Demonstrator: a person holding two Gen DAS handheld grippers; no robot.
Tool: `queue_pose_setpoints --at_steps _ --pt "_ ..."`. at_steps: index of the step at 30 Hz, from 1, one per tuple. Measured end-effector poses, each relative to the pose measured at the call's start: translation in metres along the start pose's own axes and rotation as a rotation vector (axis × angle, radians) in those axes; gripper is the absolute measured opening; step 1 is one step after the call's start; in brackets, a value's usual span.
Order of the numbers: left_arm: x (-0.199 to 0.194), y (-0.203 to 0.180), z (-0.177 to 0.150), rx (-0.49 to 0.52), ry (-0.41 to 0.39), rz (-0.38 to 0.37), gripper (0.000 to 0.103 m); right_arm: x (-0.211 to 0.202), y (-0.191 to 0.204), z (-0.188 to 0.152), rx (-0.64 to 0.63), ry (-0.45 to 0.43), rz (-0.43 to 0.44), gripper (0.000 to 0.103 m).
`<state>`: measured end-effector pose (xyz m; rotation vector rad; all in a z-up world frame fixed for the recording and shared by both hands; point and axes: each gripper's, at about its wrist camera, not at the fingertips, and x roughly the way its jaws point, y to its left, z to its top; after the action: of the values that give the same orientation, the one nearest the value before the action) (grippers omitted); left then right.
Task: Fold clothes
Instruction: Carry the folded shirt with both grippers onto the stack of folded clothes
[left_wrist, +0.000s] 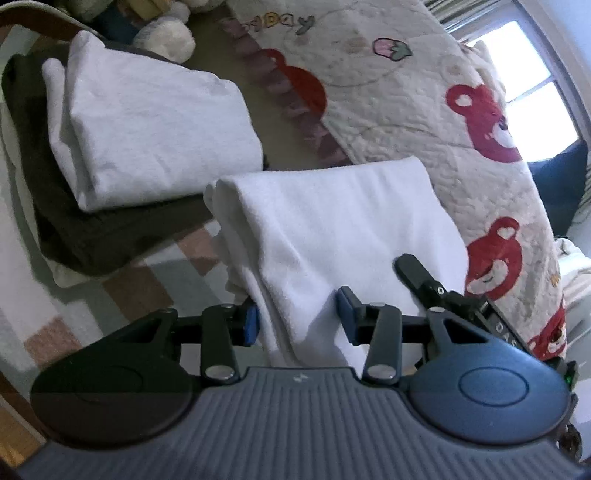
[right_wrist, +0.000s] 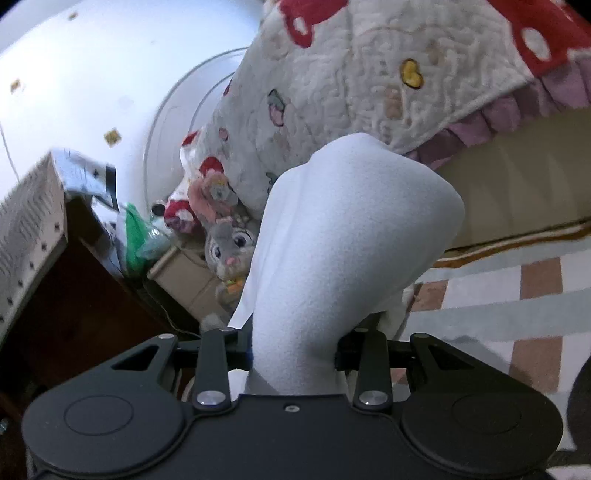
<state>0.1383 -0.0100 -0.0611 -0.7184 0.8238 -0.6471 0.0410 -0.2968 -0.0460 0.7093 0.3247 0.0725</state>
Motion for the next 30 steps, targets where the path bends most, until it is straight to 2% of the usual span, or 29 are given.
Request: queue_pose_setpoints --at_steps 4,11,13,16,20,23,26,28,30 --pt "-0.017 0.004 0.023 0.030 -0.084 0.025 0.040 0.027 0.011 0.007 0.040 0.024 0.047 0.040" --pt "-0.047 0.023 0.091 0.021 -0.184 0.162 0.040 0.099 0.058 0.003 -0.007 0.112 0.157 0.040" --pt "-0.054 0.029 0.101 0.019 -0.240 0.157 0.040 0.119 0.065 0.001 0.026 0.142 0.199 0.040" --pt "-0.063 0.036 0.113 0.032 -0.337 0.131 0.040 0.145 0.070 0.002 0.086 0.126 0.300 0.040" --pt "-0.062 0.054 0.120 0.021 -0.407 0.072 0.040 0.170 0.062 -0.002 0.221 0.108 0.417 0.040" --pt "-0.039 0.066 0.119 0.042 -0.378 0.168 0.040 0.187 0.048 -0.017 0.257 0.118 0.392 0.040" --pt "-0.006 0.083 0.114 0.042 -0.304 0.297 0.040 0.209 0.029 -0.039 0.240 0.185 0.289 0.040" --pt "0.003 0.090 0.112 0.038 -0.285 0.321 0.040 0.215 0.023 -0.051 0.178 0.230 0.199 0.042" --pt "0.001 0.092 0.113 0.023 -0.284 0.316 0.040 0.213 0.022 -0.050 0.144 0.257 0.186 0.049"
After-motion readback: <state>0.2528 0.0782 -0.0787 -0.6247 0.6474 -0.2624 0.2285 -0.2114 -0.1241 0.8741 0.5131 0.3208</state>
